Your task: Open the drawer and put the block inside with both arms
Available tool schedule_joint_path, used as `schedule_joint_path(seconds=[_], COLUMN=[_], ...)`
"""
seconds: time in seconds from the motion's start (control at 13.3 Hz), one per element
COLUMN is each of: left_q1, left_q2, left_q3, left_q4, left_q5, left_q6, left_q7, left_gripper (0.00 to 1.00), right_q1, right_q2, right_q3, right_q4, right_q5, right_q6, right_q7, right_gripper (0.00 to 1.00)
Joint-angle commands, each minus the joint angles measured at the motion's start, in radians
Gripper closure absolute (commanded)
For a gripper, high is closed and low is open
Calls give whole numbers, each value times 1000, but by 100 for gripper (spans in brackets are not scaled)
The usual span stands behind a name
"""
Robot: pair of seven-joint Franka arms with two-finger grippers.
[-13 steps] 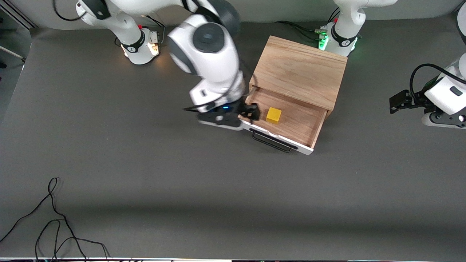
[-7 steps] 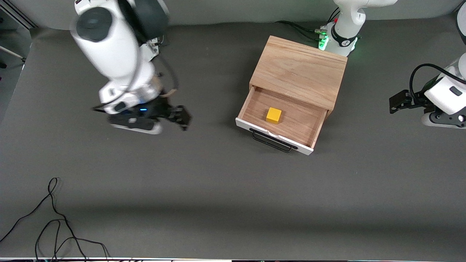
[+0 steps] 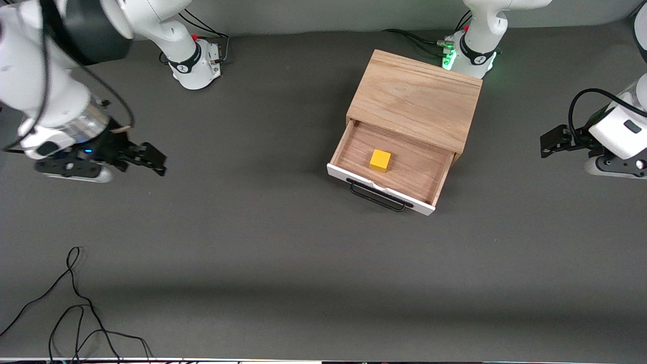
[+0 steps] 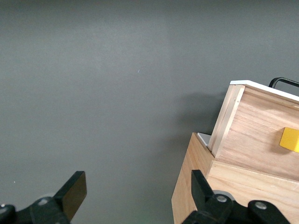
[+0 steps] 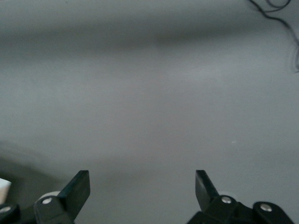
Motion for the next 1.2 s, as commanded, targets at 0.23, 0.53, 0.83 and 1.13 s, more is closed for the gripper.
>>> schedule_joint_path(seconds=[0.23, 0.53, 0.83, 1.13], left_q1=[-9, -9, -9, -9], left_q2=[-9, -7, -6, -6], left_q3=[4, 4, 4, 4], left_q4=[-1, -1, -1, -1], left_q5=[10, 10, 10, 10], left_q6=[-9, -9, -9, -9], left_q7=[-3, -3, -3, -3], left_gripper=[0, 0, 0, 0], right_q1=[-95, -284, -468, -476], right_q2=[-38, -12, -15, -1], right_q3=[-21, 191, 361, 360], right_q4=[-16, 13, 33, 39], right_q5=[-4, -9, -17, -6], right_q6=[-52, -49, -61, -71], right_q7=[-209, -198, -204, -201], right_gripper=[0, 0, 0, 0])
